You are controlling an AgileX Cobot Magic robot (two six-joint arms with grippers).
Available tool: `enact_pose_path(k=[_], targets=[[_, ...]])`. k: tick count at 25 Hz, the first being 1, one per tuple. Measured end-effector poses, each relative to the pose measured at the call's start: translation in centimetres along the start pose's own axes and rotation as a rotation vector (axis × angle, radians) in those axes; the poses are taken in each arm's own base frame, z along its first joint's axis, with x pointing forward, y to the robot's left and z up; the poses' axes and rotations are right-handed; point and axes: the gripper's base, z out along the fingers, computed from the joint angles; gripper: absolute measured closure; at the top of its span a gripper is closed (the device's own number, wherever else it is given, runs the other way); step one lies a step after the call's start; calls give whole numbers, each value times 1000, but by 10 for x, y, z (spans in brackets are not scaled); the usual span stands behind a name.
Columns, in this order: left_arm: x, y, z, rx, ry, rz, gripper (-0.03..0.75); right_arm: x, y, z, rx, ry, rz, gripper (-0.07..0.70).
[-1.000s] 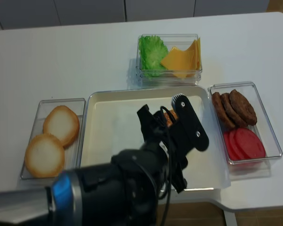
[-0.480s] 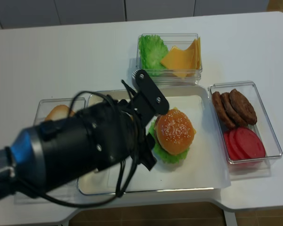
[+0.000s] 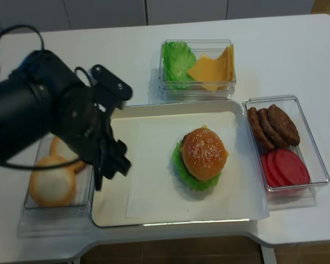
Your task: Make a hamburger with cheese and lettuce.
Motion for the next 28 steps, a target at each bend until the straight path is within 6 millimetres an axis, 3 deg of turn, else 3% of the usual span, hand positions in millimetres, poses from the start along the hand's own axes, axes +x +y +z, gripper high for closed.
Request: enact_pose_path(k=[5,17,28], targets=[[10,31,-7,-10,46,-104,238,0,0,0,0,0,2,232],[46,94,-53,-4,10,-359,238,0,0,0,0,0,2,232],[91,92,-123,-52,-129,-429,238,0,0,0,0,0,2,232]])
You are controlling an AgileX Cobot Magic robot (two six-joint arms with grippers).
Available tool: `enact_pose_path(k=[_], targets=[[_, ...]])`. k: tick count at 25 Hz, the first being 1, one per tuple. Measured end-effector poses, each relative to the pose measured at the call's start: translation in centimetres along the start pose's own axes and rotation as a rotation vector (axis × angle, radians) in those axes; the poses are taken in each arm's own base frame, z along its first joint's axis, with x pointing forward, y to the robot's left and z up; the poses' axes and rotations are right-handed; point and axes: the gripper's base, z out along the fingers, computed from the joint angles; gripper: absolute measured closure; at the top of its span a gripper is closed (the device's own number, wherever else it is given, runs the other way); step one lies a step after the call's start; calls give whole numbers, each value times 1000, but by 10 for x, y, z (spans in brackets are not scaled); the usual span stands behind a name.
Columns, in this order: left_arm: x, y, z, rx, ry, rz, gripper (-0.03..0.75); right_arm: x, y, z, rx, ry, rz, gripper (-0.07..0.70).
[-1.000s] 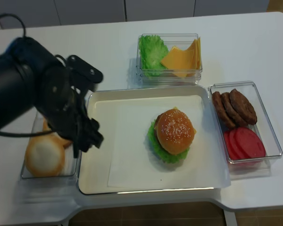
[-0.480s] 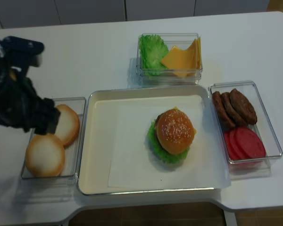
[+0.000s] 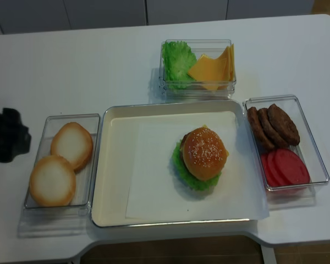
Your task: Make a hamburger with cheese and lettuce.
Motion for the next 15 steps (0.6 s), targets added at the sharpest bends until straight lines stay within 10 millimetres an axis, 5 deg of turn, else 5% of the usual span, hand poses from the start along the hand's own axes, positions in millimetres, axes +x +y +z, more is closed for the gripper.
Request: enact_pose_path(k=[15], targets=[[56,17,-81,-49,-298,-60,238,0,0,0,0,0,0,232]])
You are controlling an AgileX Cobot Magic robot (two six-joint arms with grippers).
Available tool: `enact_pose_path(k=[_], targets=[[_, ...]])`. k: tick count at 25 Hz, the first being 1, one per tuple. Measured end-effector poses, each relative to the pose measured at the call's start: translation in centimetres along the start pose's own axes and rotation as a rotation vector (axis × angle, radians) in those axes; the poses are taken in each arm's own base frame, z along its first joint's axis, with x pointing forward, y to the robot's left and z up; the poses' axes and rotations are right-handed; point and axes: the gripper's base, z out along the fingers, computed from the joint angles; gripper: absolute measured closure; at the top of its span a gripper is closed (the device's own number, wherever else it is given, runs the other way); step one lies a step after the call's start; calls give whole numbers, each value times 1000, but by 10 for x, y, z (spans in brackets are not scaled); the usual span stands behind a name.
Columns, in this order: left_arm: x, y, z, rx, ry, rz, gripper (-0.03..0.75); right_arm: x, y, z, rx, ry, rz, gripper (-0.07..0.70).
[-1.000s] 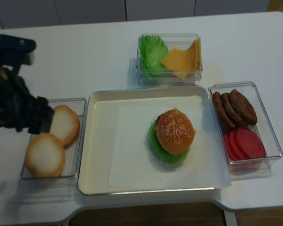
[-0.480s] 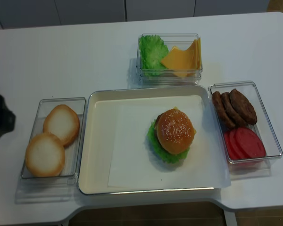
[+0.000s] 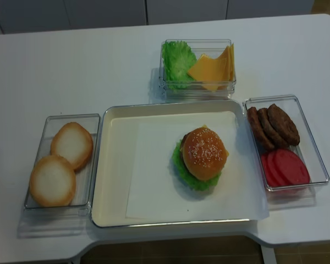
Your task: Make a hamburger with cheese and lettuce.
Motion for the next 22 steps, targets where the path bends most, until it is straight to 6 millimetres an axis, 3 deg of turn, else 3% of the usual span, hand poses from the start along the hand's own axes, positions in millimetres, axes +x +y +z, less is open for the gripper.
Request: enact_pose_path(k=[14,18,22], targets=[[50,15,-70,26,-267,-43,238,0,0,0,0,0,0,232],[79,18,-73,30,-306,-48,238,0,0,0,0,0,2,232],[112,20,-63,29,-305,-50,238,0,0,0,0,0,2,232]])
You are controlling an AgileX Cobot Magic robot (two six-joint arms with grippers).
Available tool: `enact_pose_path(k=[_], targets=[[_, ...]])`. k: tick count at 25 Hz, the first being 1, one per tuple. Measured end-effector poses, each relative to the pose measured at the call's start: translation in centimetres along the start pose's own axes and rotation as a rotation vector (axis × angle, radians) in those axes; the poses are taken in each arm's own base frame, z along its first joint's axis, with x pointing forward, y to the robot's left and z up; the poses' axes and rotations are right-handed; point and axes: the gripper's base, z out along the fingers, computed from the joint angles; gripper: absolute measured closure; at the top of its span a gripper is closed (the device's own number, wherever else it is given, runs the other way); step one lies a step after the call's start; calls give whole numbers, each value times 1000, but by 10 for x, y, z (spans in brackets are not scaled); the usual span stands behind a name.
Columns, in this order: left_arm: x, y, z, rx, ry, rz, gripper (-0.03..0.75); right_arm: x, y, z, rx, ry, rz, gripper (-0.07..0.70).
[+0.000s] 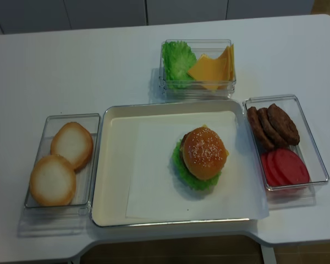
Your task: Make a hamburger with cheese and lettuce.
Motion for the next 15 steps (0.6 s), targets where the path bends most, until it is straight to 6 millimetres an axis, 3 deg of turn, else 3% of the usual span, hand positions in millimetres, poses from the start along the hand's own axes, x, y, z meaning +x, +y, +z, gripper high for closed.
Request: enact_pose_path(k=[8,15], targets=[[51,-1,10,48,9,-14,238,0,0,0,0,0,0,232],[73,-4,31,69,90,-11,239,0,0,0,0,0,0,232]])
